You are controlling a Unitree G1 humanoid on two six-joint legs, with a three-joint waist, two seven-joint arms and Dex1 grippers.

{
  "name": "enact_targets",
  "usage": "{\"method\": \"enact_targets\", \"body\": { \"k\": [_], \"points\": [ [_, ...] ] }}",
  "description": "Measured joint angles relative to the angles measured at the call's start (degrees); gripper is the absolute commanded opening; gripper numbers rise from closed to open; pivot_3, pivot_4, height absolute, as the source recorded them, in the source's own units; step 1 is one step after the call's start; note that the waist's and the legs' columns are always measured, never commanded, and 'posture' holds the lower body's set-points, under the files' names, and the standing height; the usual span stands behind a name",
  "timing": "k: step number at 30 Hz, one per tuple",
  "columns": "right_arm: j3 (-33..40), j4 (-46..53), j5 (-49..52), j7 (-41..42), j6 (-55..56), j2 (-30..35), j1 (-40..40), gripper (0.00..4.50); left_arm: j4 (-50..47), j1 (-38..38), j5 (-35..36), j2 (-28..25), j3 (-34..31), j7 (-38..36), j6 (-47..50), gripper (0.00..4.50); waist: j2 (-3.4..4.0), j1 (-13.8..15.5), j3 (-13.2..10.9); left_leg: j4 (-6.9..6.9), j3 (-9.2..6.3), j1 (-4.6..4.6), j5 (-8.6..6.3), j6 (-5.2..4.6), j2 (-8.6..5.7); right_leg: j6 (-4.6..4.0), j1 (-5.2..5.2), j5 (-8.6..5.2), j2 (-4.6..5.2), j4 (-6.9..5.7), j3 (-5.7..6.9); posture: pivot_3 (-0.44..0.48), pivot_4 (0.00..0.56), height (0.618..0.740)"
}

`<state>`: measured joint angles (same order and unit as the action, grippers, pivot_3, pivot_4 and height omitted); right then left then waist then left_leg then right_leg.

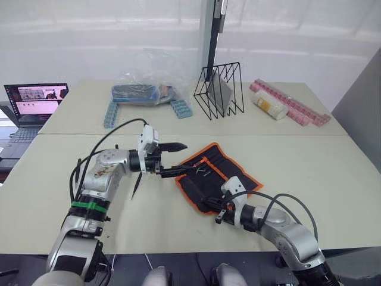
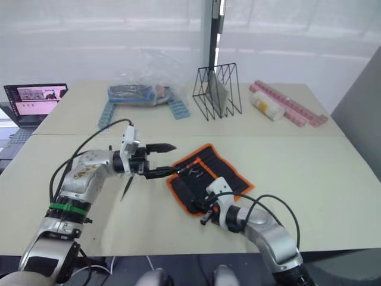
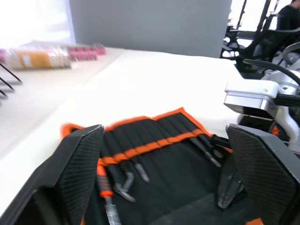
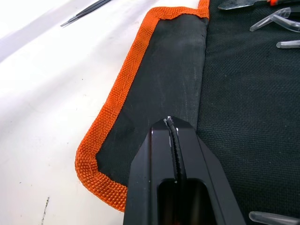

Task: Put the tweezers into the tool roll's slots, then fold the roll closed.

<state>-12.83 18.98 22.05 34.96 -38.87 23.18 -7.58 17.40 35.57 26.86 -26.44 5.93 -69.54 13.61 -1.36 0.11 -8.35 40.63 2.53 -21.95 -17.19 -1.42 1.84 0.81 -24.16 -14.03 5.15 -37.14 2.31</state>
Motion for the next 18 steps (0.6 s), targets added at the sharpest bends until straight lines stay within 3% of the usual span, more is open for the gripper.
{"method": "enact_targets", "body": {
  "k": [10, 18],
  "points": [
    [0.02, 0.52, -0.61, 0.37, -0.02, 1.26, 0.07, 0.00, 1.61, -1.99, -7.60, 5.32, 2.08, 8.23, 0.34, 0.03, -0.03, 0.51, 0.03, 0.06, 0.01, -0.02, 0.00, -0.01, -0.06, 0.00, 0.03, 0.00, 0.03, 0.03, -0.02, 0.000, 0.150, 0.725],
    [0.06, 1.00, -0.62, 0.13, -0.04, 1.65, 0.42, 0.00, 2.84, -3.11, -12.59, 6.52, 4.35, 10.72, -0.93, 0.03, -0.03, 0.65, 0.04, 0.06, 0.00, -0.04, -0.01, -0.01, -0.08, 0.00, 0.04, 0.00, 0.06, 0.04, -0.01, 0.000, 0.150, 0.725]
  ]
}}
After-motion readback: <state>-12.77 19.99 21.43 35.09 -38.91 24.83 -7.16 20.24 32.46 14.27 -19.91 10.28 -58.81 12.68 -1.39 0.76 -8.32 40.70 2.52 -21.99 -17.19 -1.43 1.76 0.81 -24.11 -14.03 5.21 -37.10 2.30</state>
